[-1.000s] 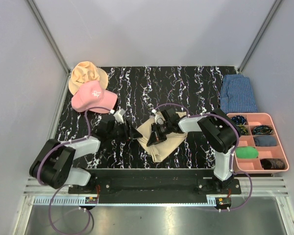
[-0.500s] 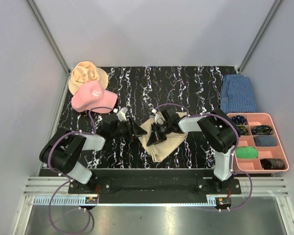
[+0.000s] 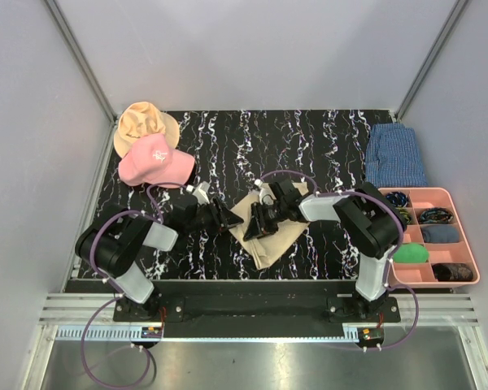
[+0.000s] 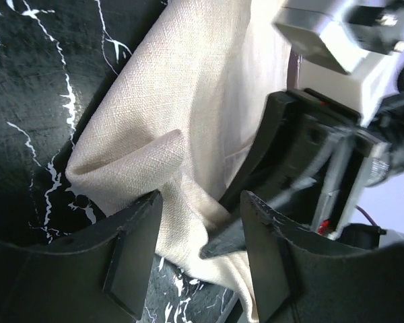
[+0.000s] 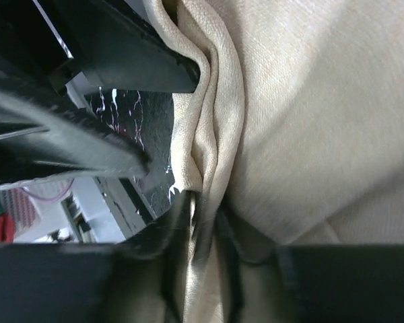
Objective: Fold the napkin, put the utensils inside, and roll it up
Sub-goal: Roll the napkin with the utensil
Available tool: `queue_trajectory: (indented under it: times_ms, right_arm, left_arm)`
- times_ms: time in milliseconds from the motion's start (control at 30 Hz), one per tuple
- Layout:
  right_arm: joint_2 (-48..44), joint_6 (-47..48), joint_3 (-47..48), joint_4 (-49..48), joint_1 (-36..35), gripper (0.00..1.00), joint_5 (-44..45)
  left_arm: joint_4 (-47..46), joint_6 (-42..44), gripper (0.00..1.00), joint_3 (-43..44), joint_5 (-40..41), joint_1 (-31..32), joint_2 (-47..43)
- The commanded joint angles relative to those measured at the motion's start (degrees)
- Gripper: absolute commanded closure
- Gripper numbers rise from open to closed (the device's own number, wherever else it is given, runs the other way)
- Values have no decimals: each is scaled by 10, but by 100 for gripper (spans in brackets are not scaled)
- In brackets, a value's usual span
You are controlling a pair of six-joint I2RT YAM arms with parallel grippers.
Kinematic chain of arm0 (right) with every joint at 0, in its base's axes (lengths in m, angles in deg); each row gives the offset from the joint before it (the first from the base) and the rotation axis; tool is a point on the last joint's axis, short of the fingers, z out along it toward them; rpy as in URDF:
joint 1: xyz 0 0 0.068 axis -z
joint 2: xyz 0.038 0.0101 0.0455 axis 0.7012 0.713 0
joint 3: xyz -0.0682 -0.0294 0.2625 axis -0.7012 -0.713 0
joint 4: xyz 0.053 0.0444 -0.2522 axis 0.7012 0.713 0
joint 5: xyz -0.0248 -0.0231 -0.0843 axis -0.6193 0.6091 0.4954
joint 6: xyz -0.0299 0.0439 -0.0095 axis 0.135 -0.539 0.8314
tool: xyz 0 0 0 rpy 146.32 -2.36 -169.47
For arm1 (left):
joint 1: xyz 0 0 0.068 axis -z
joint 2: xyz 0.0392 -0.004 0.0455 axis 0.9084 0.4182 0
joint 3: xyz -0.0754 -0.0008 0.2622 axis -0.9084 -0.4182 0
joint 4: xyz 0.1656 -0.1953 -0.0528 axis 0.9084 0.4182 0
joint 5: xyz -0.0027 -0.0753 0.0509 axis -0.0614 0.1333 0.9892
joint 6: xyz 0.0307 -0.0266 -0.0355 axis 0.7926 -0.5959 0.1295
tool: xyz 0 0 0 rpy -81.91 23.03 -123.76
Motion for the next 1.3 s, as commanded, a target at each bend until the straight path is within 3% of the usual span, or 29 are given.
queue_trajectory:
  times_ms: [0, 233, 400, 500, 767, 1267]
  right_arm:
    - [-65, 14, -11, 47, 5, 61, 64]
    - [-160, 35, -33, 105, 4, 38, 100]
    - [-226, 68, -57, 139, -7, 29, 161]
    - [-259, 91, -58, 170, -48, 25, 240]
    - [-290, 98, -43, 203, -162, 21, 449]
    - [-197, 118, 30, 262, -304, 23, 645]
  left_arm:
    - [62, 25, 44, -3, 73, 1, -6]
    - [62, 22, 44, 10, 64, 1, 21]
    - [64, 13, 45, 11, 61, 1, 30]
    - [66, 7, 45, 10, 62, 1, 32]
    - [83, 6, 46, 9, 64, 1, 29]
    - [95, 6, 46, 14, 58, 1, 29]
